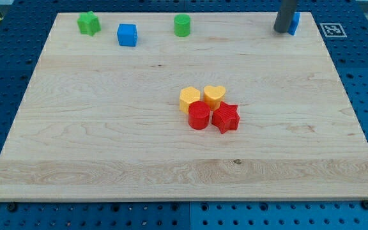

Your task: Move your arm to the right of the red star

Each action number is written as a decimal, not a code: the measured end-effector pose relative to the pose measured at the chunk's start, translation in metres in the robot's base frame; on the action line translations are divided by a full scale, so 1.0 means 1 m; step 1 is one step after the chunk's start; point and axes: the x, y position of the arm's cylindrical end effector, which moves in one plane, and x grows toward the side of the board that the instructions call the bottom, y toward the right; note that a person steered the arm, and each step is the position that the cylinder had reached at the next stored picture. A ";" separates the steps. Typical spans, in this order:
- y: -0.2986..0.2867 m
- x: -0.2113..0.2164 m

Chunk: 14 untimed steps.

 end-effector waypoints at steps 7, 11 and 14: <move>0.029 0.103; 0.026 0.237; -0.002 0.251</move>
